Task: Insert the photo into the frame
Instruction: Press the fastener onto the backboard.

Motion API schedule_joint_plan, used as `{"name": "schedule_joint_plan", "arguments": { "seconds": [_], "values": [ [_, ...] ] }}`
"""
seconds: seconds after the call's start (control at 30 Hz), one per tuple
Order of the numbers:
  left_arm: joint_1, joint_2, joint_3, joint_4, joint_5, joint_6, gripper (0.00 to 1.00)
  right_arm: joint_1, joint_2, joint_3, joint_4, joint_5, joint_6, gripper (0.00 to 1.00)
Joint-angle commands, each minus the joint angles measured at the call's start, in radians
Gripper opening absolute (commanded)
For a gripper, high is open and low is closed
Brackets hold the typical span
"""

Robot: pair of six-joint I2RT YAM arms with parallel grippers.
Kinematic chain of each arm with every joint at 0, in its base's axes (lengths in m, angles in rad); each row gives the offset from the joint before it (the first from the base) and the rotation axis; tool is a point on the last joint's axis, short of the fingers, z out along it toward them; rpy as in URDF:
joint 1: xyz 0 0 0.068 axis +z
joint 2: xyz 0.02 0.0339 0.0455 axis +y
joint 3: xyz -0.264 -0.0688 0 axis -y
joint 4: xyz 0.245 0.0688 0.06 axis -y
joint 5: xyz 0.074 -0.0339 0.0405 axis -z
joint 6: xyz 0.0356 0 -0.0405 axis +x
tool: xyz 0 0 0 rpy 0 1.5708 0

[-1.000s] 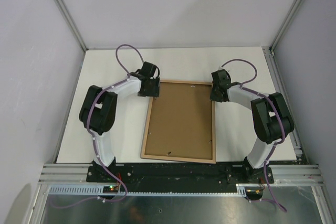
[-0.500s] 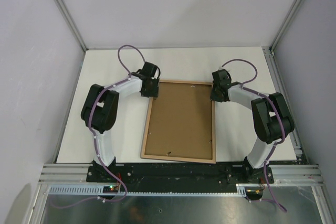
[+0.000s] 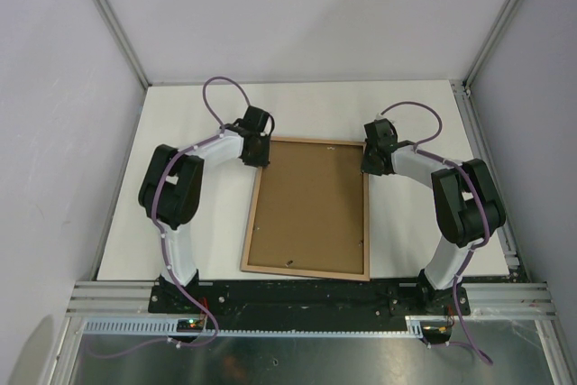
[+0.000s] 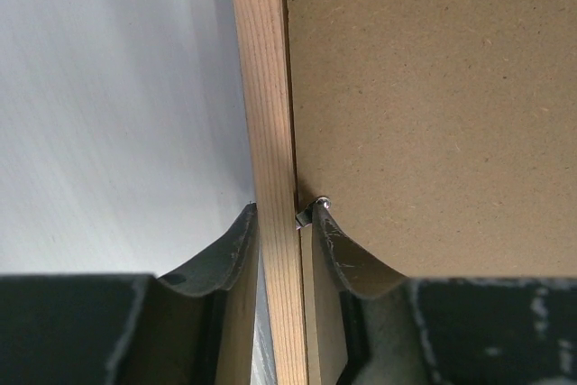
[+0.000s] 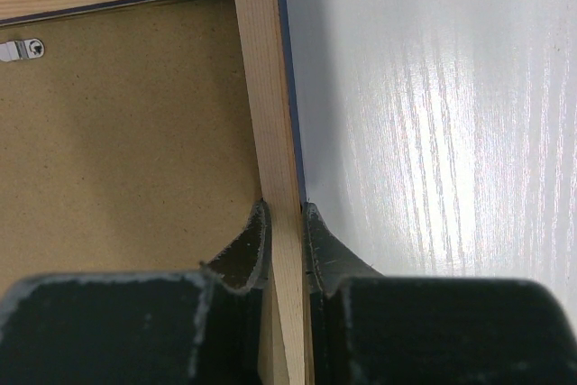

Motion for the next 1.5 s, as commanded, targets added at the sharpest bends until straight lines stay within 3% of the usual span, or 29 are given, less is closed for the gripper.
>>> {"name": "schedule_joint_plan", "arguments": {
  "seconds": [0.0, 0.13, 0.7, 1.1, 1.47],
  "values": [
    [0.011, 0.016, 0.017, -0.017, -0.036, 0.048, 0.10, -0.005, 0.024, 0.013, -0.010, -0.002, 0.005, 0.00],
    [0.013, 0.022, 0.025, -0.020, -0.055, 0.051, 0.01, -0.008, 0.024, 0.013, -0.013, -0.002, 0.003, 0.00],
    [0.042, 0.112, 0.140, -0.027, -0.054, 0.066, 0.01, -0.025, 0.000, 0.013, -0.026, -0.030, 0.000, 0.00],
    [0.043, 0.101, 0.158, -0.027, -0.032, 0.071, 0.24, -0.038, -0.004, 0.014, -0.025, -0.046, 0.000, 0.02],
    [0.044, 0.078, 0.138, -0.028, 0.030, 0.099, 0.33, -0.038, -0.002, 0.013, -0.021, -0.051, 0.002, 0.02]
  ]
}}
